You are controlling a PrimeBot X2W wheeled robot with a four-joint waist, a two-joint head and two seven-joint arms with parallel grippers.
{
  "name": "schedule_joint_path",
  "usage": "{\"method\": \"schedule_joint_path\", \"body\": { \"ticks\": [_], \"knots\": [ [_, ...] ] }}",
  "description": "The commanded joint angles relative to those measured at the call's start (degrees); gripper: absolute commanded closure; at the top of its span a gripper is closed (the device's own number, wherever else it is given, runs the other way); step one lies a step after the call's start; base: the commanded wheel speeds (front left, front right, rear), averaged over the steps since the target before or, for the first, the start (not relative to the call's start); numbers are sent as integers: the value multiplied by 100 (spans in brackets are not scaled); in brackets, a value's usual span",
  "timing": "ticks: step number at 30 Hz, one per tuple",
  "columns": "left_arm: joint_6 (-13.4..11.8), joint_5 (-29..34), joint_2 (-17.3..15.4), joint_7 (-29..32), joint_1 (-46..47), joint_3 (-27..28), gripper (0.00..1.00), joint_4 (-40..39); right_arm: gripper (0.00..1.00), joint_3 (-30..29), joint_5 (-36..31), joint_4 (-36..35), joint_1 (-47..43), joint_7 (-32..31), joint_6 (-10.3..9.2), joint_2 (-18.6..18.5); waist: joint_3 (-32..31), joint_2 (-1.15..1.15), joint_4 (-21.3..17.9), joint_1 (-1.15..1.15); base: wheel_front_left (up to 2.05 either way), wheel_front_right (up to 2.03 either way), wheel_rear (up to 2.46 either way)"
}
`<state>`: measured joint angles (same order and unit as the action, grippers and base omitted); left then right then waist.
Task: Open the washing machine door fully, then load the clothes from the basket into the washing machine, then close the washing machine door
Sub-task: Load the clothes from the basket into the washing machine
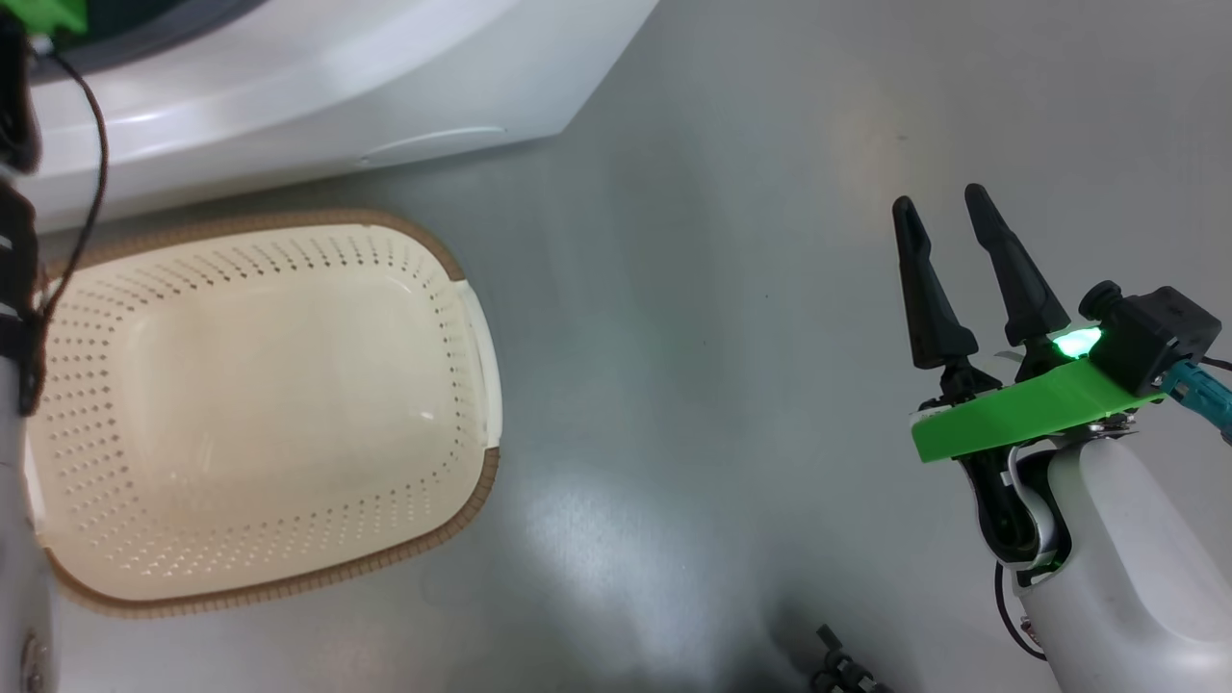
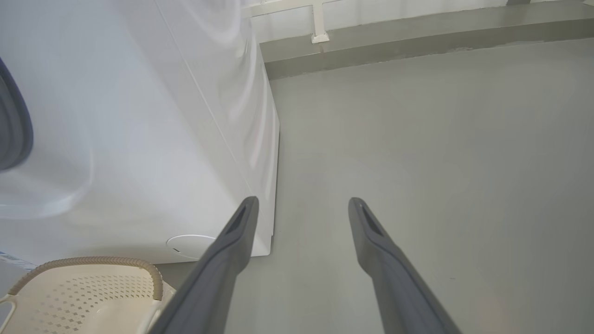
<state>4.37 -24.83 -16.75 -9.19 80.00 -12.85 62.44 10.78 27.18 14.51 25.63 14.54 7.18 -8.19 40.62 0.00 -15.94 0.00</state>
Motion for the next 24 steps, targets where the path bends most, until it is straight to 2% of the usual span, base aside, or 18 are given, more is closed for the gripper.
{"method": "schedule_joint_path", "body": {
  "ticks": [1,7,14,20,24],
  "knots": [
    [29,-15,-193,85,172,14,0,51,0,95,-24,-79,-61,46,31,-43,-107,0,17,0,0,0,0],
    [143,-97,-106,316,273,-61,0,653,0,124,10,-13,-32,46,31,-51,-393,0,56,0,0,0,0],
    [232,-152,-49,-106,-45,-128,0,829,0,149,44,71,-50,46,31,-76,-811,0,130,0,0,0,0],
    [275,-170,162,-454,-484,-235,0,848,0,57,71,132,-134,46,31,-183,-1263,0,346,0,0,0,0],
    [294,-169,187,-551,-798,-297,0,716,0,11,76,152,-185,46,31,-235,-1565,0,451,0,0,0,0]
  ]
}}
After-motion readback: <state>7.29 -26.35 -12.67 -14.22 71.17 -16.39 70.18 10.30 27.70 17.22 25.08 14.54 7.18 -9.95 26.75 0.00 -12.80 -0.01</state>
